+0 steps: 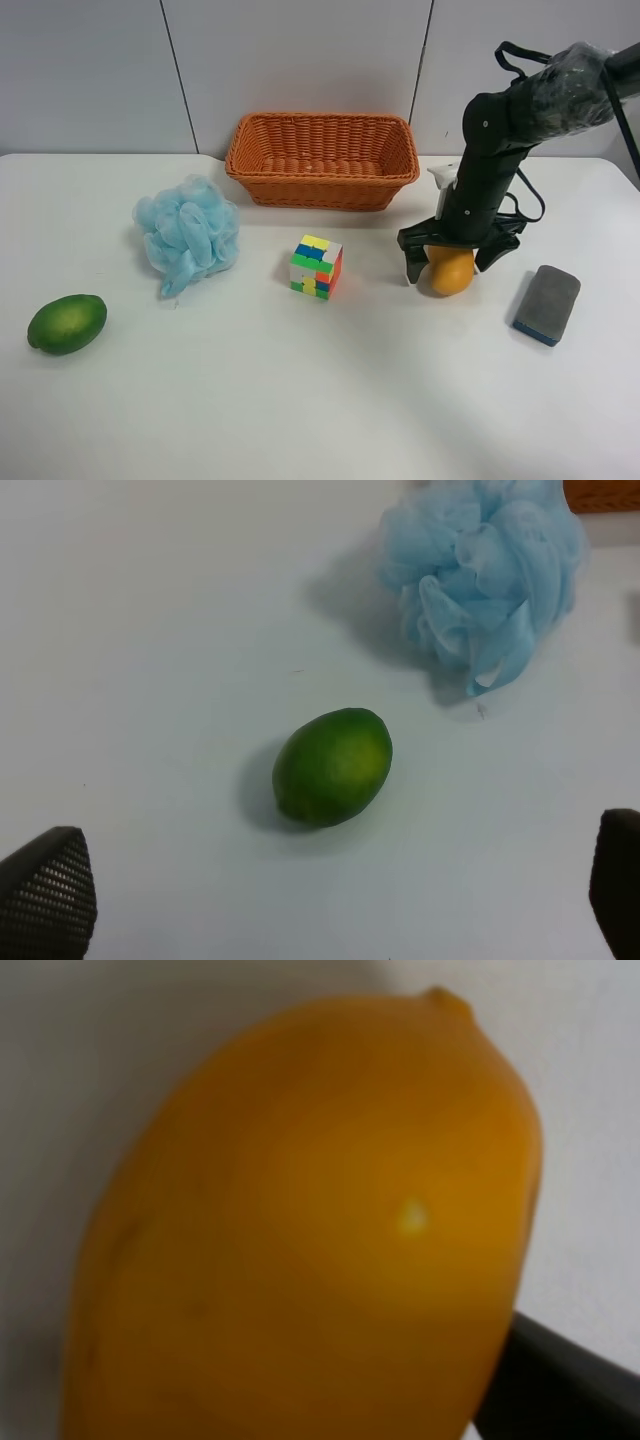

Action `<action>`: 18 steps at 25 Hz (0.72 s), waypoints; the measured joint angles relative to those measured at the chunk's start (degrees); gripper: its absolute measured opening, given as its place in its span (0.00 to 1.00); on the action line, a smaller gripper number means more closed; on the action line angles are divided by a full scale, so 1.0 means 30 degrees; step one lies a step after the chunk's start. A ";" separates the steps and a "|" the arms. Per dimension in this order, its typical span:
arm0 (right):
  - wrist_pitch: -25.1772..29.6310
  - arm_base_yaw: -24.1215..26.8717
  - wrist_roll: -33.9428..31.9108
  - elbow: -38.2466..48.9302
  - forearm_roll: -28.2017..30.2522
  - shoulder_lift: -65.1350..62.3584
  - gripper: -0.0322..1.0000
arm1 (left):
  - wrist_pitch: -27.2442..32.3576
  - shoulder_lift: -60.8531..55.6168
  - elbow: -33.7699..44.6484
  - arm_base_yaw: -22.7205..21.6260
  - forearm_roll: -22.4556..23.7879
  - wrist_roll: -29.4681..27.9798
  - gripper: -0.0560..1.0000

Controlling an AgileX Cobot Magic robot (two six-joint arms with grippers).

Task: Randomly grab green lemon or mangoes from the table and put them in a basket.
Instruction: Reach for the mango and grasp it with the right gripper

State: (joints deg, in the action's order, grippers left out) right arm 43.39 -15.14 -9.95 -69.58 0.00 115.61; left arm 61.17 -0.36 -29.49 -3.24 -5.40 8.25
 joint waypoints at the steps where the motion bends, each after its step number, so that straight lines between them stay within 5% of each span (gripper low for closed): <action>1: -0.0156 0.0000 0.0000 0.0000 0.0000 0.0000 0.99 | 0.0000 0.0000 0.0000 0.0000 0.0000 0.0000 0.99; 5: -0.0266 0.0000 0.0000 0.0000 0.0000 0.0000 0.85 | 0.0000 0.0000 0.0000 0.0000 0.0000 0.0000 0.99; 8: -0.0266 0.0000 0.0000 0.0000 0.0000 0.0000 0.64 | 0.0000 0.0000 0.0000 0.0000 0.0000 0.0000 0.99; 18: -0.0266 0.0000 0.0000 0.0000 0.0000 0.0000 0.63 | 0.0000 0.0000 0.0000 0.0000 0.0000 0.0000 0.99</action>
State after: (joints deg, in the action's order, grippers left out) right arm 42.59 -15.14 -9.95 -69.58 0.00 115.61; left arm 61.17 -0.36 -29.49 -3.24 -5.40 8.25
